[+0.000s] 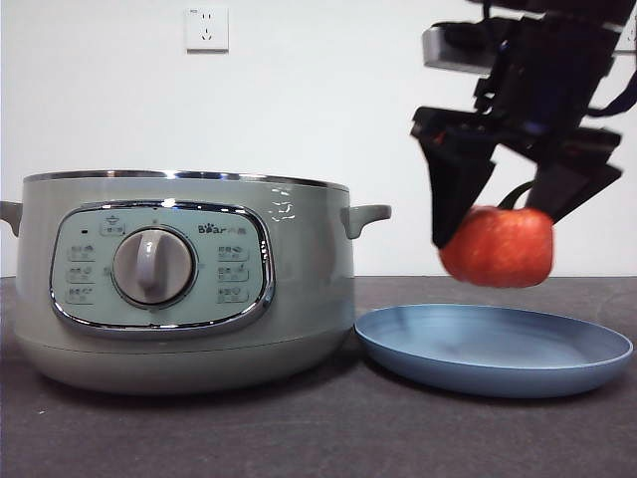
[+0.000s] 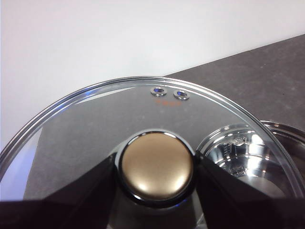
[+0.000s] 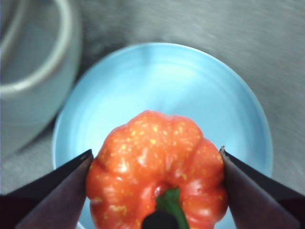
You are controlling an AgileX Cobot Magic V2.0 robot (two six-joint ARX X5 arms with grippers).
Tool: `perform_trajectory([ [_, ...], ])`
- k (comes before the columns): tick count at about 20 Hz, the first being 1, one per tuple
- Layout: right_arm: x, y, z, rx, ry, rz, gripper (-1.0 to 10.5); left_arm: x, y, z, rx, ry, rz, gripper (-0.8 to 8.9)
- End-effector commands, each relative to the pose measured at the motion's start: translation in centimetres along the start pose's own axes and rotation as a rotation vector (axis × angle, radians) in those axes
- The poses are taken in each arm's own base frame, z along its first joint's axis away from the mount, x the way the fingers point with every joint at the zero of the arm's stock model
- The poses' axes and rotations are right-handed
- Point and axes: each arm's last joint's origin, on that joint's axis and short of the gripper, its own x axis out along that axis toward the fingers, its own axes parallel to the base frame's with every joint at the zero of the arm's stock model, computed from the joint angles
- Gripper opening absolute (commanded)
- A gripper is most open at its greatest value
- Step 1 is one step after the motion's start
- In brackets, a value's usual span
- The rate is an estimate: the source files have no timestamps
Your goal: Take the pumpkin out from the steamer,put the pumpkin in the blue plate,close the lid
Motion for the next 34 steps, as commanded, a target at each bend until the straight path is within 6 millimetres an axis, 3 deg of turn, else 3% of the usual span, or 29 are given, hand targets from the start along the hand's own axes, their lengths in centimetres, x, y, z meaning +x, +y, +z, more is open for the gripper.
perform_trajectory([
  [1, 1.4, 0.1, 0.0, -0.027, 0.014, -0.001, 0.0, -0.3, 0.2, 0.9, -0.018, -0.066, 0.008, -0.09],
  [7, 5.3, -0.5, -0.5, -0.029, 0.113, -0.021, 0.1, 0.0, -0.1, 0.9, -0.013, -0.06, -0.043, -0.09],
  [12, 6.3, -0.6, -0.7, -0.026, 0.145, -0.024, 4.2, 0.0, -0.1, 0.9, -0.012, -0.06, -0.043, -0.09],
  [21, 5.9, -0.7, -0.6, -0.013, 0.136, -0.028, 6.0, 0.2, -0.3, 1.0, -0.011, -0.059, -0.074, -0.09],
  [26, 3.0, -0.9, -0.1, -0.005, 0.062, -0.025, 6.0, 2.3, -1.4, 1.3, 0.006, -0.009, -0.17, -0.09],
  [34, -6.2, -2.3, 0.1, 0.041, -0.234, -0.031, 6.0, 10.3, -5.2, 1.8, 0.031, 0.11, -0.389, -0.09],
])
